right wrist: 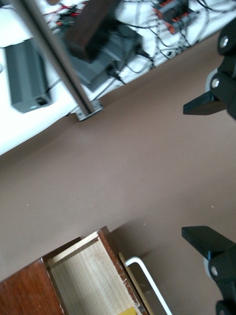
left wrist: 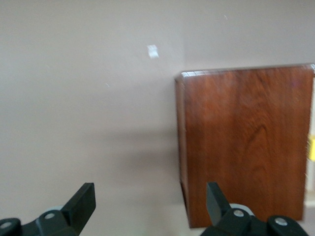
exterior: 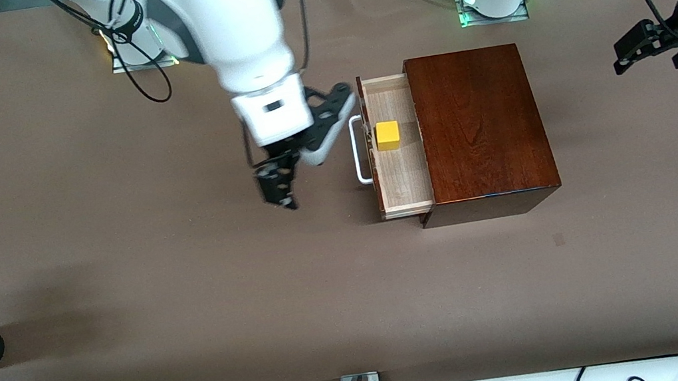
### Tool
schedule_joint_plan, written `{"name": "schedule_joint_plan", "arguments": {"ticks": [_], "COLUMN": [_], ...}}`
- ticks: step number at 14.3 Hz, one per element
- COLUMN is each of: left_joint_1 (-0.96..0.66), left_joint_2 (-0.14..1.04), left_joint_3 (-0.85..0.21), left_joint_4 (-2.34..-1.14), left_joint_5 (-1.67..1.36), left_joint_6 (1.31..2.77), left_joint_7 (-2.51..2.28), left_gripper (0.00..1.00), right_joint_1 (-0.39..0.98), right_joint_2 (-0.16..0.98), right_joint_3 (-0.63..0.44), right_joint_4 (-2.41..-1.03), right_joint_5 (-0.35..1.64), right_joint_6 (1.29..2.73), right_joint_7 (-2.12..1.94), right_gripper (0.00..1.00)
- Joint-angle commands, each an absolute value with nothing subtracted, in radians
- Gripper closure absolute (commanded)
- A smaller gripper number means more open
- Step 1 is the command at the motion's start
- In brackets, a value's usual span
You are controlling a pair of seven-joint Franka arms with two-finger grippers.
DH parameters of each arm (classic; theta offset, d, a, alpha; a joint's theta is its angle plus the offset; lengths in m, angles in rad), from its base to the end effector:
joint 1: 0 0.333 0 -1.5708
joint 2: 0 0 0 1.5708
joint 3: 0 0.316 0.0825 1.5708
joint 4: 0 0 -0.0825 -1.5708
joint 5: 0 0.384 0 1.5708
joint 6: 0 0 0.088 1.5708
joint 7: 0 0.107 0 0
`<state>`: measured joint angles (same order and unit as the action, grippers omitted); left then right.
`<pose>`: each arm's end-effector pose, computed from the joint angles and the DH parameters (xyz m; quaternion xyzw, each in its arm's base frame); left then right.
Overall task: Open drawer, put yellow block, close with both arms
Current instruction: 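Open the right gripper and withdraw it from the drawer, then reach the left gripper to the drawer front beside the handle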
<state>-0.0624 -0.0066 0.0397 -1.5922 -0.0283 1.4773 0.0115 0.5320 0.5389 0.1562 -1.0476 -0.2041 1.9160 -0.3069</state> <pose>0.5413 -0.0155 0.6105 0.9983 -0.0176 -0.0542 0.0140 0.5983 0.4280 0.5691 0.8645 0.4703 0.1746 0.0303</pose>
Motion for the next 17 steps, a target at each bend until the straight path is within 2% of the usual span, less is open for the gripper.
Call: {"name": "schedule_joint_plan", "arguments": {"ticks": [1,3,5,6,8,11,14,17], "left_joint_1": [-0.080,-0.104,-0.138,-0.155,-0.175,-0.216,-0.268,-0.348], "left_joint_2": [-0.009,0.014,0.047,0.063,0.090,0.251,0.337,0.408], "left_joint_3": [0.028,0.011,-0.053,-0.102,-0.202,-0.336,-0.345,-0.344], "left_joint_4": [-1.588,-1.588,-1.588,-1.586,-1.585,-1.436,-1.374,-1.374], "left_joint_5": [-0.089,-0.155,-0.167,-0.172,-0.178,-0.187,-0.181,-0.175], "left_joint_6": [1.378,1.319,1.316,1.313,1.316,1.315,1.357,1.558], "left_joint_7": [0.041,0.115,0.155,0.149,0.140,0.137,0.193,0.363], "left_gripper": [0.00,0.00,0.00,0.00,0.00,0.00,0.00,0.00], "right_joint_1": [0.471,0.404,0.324,0.287,0.223,0.209,0.210,0.210], "right_joint_2": [0.403,0.269,0.142,0.115,0.088,0.052,0.041,0.043], "right_joint_3": [0.094,0.083,0.083,0.087,0.083,0.002,-0.077,-0.104], "right_joint_4": [-1.177,-1.329,-1.458,-1.482,-1.482,-1.480,-1.482,-1.482], "right_joint_5": [-0.077,-0.010,0.032,0.037,0.098,0.100,0.091,0.071], "right_joint_6": [1.879,1.878,1.873,1.853,1.752,1.660,1.576,1.554], "right_joint_7": [-0.282,-0.278,-0.276,-0.272,-0.227,-0.238,-0.241,-0.226], "right_gripper": [0.00,0.00,0.00,0.00,0.00,0.00,0.00,0.00]}}
